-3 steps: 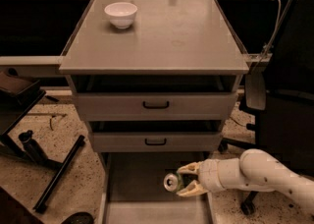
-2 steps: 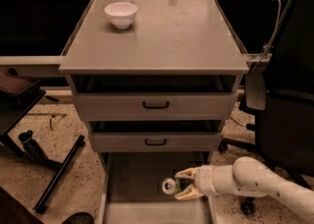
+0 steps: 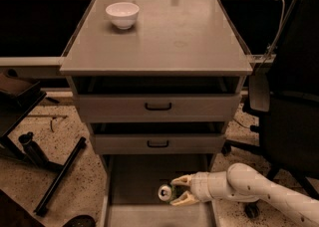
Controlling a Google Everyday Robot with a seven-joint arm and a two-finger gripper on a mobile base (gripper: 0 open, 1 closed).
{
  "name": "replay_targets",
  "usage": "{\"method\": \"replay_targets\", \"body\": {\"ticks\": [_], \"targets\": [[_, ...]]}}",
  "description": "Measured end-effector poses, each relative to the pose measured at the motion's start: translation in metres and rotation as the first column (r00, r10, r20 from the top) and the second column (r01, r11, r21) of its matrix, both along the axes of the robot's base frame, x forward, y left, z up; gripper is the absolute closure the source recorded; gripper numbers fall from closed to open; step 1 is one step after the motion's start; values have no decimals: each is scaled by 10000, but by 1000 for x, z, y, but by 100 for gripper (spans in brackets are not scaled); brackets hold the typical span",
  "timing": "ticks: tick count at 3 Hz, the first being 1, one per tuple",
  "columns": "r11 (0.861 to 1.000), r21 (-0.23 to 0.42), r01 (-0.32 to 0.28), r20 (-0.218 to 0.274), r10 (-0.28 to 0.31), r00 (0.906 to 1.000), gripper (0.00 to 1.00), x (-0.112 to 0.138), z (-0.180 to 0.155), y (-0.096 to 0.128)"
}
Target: Place green can into bottom drawer
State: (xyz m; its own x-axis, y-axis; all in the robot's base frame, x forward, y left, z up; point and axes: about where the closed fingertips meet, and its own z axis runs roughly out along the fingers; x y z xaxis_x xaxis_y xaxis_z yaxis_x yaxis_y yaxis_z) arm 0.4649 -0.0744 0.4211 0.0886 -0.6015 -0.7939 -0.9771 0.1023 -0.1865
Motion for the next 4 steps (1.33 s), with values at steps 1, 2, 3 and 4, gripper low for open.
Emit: {"method": "replay_targets", "body": {"ticks": [1, 2, 3, 4], "targets": [[9991, 418, -113, -166, 120, 9998, 100, 10, -32, 9], [9930, 1120, -368, -7, 371, 9993, 100, 40, -89, 32], [9840, 1779, -129, -185, 164, 9997, 100, 58, -148, 45], [9723, 2331, 171, -711, -4, 9975, 100, 64, -218, 56]]}}
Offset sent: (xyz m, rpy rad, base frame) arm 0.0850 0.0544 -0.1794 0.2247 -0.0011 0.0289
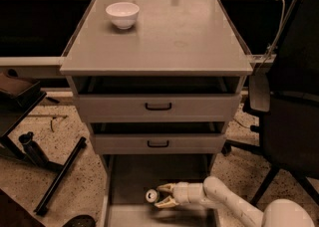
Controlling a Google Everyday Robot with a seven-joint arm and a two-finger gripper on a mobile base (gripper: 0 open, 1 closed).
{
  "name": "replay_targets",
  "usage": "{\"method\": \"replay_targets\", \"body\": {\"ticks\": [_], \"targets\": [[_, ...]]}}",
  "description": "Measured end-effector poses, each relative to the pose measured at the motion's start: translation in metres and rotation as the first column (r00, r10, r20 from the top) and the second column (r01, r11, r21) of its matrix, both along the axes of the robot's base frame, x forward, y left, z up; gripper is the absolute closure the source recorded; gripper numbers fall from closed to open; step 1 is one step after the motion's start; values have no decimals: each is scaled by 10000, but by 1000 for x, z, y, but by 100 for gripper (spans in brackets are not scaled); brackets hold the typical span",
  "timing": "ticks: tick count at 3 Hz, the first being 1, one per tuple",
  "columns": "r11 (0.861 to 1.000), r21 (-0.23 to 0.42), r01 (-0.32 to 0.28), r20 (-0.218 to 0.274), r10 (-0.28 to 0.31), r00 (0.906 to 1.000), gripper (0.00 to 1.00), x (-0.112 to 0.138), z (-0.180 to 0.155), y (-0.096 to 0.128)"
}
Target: Place green can into bottom drawer
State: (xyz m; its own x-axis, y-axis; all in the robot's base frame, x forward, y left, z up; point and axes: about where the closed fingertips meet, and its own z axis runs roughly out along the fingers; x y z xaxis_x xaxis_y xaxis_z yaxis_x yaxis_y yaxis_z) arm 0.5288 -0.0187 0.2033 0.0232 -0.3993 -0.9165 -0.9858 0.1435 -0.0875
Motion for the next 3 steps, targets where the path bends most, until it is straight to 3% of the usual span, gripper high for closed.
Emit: {"method": "replay_targets", "body": {"ticks": [1, 3], "targets": [[10000, 0, 0, 0, 0, 10000, 100, 0, 0, 0], [9987, 276, 429, -618, -412, 9972, 100, 2, -32, -7]]}}
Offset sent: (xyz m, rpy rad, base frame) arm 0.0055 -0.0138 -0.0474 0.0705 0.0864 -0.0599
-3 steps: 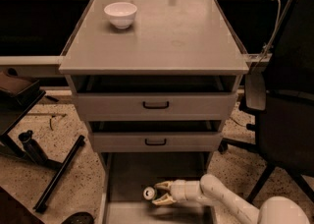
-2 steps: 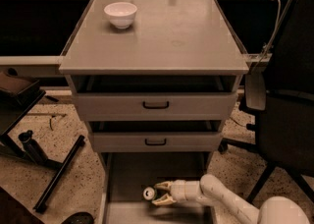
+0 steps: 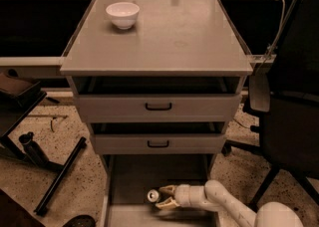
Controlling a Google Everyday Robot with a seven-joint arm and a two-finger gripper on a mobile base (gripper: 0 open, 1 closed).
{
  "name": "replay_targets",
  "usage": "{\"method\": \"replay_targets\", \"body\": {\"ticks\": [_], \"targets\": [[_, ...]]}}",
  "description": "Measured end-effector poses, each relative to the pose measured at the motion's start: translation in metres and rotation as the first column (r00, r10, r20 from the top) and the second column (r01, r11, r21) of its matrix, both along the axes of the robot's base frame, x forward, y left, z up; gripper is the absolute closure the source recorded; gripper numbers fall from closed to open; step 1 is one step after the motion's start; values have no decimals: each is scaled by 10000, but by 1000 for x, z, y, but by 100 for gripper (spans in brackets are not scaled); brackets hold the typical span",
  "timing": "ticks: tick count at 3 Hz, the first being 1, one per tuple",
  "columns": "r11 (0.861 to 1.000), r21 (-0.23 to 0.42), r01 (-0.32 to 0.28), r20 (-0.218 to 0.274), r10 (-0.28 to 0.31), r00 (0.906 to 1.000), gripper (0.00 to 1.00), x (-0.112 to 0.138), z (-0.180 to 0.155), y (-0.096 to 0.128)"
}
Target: Place green can into bottom drawer
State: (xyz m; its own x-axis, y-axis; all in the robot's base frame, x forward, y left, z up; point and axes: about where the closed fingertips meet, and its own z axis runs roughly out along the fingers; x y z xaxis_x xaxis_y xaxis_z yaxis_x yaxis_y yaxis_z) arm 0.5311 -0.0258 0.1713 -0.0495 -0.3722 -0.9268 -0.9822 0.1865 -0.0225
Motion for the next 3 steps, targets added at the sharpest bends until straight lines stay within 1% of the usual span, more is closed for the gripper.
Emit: {"method": "replay_targets", "body": {"ticks": [1, 3], "targets": [[10000, 0, -1, 0, 1, 10000, 81, 0, 0, 0], [10000, 1, -1, 0, 1, 10000, 35, 0, 0, 0]]}}
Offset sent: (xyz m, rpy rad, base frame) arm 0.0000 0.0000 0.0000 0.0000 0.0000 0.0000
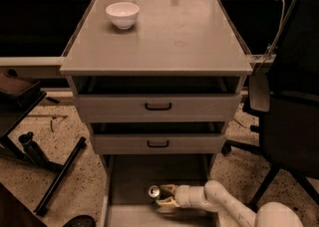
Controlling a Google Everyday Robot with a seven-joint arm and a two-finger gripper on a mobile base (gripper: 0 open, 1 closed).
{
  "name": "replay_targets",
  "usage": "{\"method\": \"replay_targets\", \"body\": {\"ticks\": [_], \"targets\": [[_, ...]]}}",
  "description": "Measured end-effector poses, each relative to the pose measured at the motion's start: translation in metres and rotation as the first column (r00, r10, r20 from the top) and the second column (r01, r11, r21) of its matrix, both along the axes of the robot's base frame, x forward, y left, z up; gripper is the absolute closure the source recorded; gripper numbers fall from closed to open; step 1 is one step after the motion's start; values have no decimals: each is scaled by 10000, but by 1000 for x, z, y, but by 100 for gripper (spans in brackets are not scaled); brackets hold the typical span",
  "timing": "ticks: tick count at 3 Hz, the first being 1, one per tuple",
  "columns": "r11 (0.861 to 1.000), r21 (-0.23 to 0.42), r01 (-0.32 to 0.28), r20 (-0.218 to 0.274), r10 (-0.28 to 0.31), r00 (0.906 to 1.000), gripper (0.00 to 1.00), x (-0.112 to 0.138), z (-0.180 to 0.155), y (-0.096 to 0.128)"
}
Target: Place green can into bottom drawer
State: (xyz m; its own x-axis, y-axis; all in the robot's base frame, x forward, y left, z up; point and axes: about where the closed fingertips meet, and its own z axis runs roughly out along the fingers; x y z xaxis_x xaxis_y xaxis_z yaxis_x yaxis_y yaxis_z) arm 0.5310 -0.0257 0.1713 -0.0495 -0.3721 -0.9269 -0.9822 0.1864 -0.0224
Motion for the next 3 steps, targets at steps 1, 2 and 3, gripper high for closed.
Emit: {"method": "replay_targets", "body": {"ticks": [1, 2, 3], "targets": [[10000, 1, -1, 0, 1, 10000, 12, 0, 0, 0], [10000, 1, -1, -1, 1, 10000, 0, 0, 0, 0], [10000, 1, -2, -1, 2, 10000, 0, 0, 0, 0]]}}
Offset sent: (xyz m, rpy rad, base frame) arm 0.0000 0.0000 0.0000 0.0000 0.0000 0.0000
